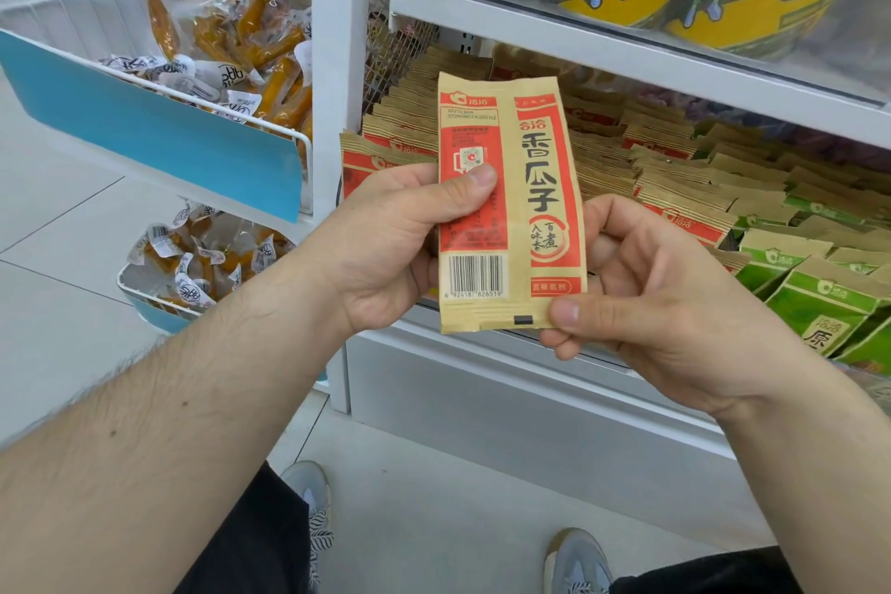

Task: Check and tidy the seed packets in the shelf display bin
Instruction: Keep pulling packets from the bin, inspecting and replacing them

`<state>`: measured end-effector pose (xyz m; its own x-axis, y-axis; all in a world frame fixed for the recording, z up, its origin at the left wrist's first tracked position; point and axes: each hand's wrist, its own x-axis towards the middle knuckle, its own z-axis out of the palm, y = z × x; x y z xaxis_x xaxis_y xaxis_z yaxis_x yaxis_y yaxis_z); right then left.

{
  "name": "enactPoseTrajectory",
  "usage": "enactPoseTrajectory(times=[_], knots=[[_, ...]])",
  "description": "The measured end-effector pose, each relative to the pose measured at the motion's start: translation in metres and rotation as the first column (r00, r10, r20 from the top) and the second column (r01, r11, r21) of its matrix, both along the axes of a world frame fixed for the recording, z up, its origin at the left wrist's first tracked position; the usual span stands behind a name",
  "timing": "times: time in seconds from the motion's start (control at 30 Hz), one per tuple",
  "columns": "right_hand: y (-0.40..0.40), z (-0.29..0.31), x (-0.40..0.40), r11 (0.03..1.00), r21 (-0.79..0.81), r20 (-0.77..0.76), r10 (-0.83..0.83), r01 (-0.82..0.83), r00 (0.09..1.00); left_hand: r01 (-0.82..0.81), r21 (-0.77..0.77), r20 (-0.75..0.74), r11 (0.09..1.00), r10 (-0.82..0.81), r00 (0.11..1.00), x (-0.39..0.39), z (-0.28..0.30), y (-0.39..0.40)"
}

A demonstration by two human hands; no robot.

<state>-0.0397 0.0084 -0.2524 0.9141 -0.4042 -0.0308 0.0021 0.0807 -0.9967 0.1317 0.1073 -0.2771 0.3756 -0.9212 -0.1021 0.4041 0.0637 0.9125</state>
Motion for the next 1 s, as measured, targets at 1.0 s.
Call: enactPoseTrajectory(times=[1.0], knots=[[0.002, -0.022, 0.015, 0.954, 0.076, 0.035, -0.294, 0.290, 0.955, 0.026, -0.064, 0.175, 0.998, -0.014, 0.985, -0.003, -0.005, -0.003]])
